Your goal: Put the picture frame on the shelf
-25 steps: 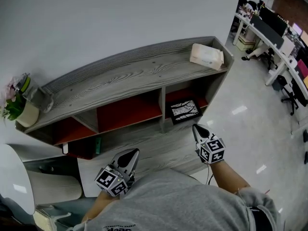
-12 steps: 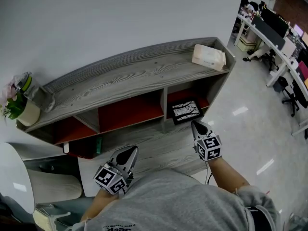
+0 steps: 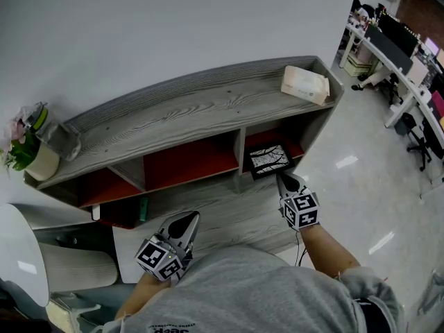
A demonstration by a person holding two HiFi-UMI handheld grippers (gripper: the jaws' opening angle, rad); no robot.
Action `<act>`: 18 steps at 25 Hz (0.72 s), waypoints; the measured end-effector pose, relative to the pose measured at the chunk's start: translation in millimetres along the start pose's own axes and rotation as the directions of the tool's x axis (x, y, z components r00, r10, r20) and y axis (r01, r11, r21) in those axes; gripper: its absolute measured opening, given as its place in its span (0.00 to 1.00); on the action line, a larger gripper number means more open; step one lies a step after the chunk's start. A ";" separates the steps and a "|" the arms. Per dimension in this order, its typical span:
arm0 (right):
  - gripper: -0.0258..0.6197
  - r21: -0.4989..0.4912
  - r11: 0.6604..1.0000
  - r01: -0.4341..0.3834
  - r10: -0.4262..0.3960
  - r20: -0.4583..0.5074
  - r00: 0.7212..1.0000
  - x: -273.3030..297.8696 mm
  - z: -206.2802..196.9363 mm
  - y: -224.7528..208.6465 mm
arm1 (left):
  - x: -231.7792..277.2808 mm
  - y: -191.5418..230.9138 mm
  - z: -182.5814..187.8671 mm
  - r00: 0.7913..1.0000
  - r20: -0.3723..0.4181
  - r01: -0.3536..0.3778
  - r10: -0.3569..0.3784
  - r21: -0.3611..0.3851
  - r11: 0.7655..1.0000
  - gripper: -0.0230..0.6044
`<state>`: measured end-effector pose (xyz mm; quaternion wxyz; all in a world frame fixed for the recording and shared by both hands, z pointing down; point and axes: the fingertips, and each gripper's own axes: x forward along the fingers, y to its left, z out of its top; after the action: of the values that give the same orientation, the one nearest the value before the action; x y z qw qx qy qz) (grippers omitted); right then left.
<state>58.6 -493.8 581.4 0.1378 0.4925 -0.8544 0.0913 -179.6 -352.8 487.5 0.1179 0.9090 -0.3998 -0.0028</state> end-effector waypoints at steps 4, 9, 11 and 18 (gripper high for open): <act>0.02 0.016 1.000 -0.002 0.002 -0.003 1.000 4.7 1.3 -0.2 | -2.3 1.9 0.0 1.000 0.002 -0.002 0.002 -0.009 1.000 0.06; 0.02 0.020 1.000 -0.002 0.002 -0.008 1.000 10.9 3.6 -0.1 | -4.4 3.5 1.6 1.000 0.006 -0.006 0.006 -0.012 1.000 0.06; 0.02 0.017 1.000 -0.004 0.004 -0.007 1.000 13.8 4.8 1.2 | -5.1 4.5 1.3 1.000 0.007 -0.008 0.008 -0.013 1.000 0.06; 0.02 0.008 1.000 -0.010 0.010 -0.004 1.000 25.2 7.9 4.1 | -8.5 9.7 0.6 1.000 0.009 -0.019 0.019 -0.016 1.000 0.06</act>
<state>41.9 -514.6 582.0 0.1373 0.4885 -0.8562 0.0966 -192.5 -353.1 488.3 0.1231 0.9042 -0.4089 -0.0092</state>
